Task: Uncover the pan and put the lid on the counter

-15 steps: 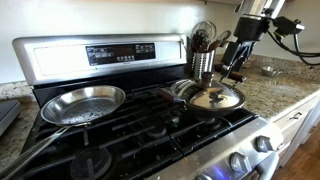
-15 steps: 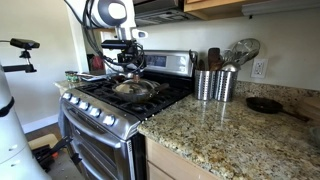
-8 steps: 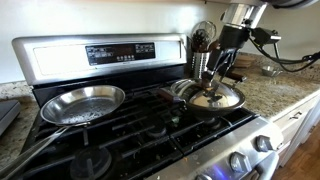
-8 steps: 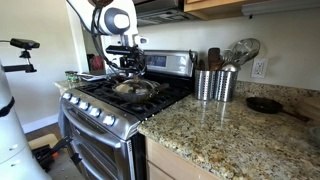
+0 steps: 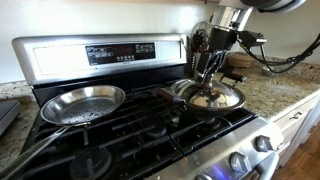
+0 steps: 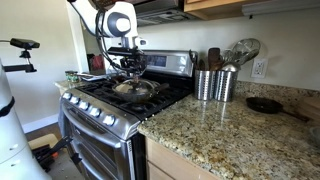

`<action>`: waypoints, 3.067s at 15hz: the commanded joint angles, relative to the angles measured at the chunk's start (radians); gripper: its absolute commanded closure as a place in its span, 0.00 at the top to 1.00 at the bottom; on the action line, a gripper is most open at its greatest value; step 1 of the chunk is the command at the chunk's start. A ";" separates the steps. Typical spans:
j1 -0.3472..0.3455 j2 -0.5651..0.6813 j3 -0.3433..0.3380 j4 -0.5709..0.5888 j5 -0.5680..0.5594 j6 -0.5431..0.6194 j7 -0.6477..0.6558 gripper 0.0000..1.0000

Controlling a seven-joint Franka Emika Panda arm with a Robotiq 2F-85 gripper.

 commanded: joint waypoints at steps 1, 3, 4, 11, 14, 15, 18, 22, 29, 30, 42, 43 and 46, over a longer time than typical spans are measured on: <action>0.001 0.022 0.000 0.019 0.012 0.018 -0.029 0.49; -0.002 0.020 -0.005 0.020 0.013 0.015 -0.037 0.38; -0.003 0.017 -0.006 0.019 0.012 0.015 -0.038 0.31; -0.001 -0.039 -0.001 0.002 -0.011 -0.013 -0.022 0.20; -0.002 -0.084 0.000 -0.006 -0.046 -0.028 -0.020 0.20; -0.001 -0.095 -0.001 -0.006 -0.051 -0.032 -0.025 0.20; -0.008 -0.128 -0.008 -0.002 -0.088 -0.042 -0.029 0.20; -0.022 -0.167 -0.036 0.005 -0.104 -0.063 -0.040 0.20; -0.108 -0.265 -0.124 0.005 -0.169 -0.085 -0.029 0.20; -0.125 -0.275 -0.140 0.009 -0.174 -0.090 -0.030 0.20; -0.279 -0.164 -0.335 0.066 -0.172 -0.101 -0.071 0.20; -0.288 -0.143 -0.346 0.074 -0.170 -0.096 -0.074 0.20; -0.303 -0.058 -0.374 0.115 -0.146 -0.084 -0.097 0.20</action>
